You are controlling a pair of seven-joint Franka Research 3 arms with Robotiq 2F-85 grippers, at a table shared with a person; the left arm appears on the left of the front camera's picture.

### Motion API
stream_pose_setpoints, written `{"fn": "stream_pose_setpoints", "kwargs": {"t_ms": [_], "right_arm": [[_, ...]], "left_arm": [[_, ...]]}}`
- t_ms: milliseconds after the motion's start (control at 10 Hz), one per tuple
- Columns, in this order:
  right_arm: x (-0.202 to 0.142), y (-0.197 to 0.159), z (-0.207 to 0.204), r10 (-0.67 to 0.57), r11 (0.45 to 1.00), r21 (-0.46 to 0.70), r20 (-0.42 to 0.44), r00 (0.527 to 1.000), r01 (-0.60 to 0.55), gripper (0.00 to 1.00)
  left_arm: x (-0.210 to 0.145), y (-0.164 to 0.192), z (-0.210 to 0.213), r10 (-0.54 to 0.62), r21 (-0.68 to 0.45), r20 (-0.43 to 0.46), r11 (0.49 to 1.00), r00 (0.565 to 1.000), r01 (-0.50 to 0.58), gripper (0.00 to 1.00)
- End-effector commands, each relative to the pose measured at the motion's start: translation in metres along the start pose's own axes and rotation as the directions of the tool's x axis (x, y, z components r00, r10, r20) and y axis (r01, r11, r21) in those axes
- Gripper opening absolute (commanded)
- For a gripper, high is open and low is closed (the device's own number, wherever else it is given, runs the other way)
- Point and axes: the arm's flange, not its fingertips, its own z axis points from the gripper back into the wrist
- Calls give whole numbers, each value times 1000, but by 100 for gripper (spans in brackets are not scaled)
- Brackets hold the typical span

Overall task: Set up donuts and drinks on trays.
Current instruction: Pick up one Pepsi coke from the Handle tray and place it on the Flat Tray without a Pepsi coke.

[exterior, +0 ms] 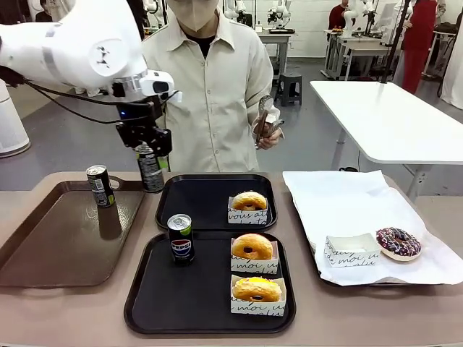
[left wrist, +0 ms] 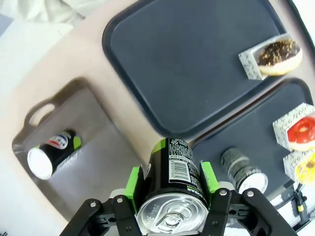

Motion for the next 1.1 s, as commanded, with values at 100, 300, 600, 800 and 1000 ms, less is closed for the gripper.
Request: {"fn": "stream_pose_setpoints", "kwargs": {"t_ms": [100,300,600,800,1000], "right_arm": [[0,0,0,10,1000,11,3,1000,-10,100],[0,0,0,10,1000,11,3,1000,-10,100],[0,0,0,10,1000,11,3,1000,-10,100],[0,0,0,10,1000,11,3,1000,-10,100],[0,0,0,10,1000,11,3,1000,-10,100]], "left_arm": [[25,-16,-18,-4,41,28,999,1000,2,58],[34,-23,-41,-21,36,15,999,1000,20,58],[44,-25,-62,-65,22,27,998,998,64,58],[47,-25,-74,-72,20,26,997,997,72,58],[48,-26,-86,-87,27,44,996,995,86,58]]}}
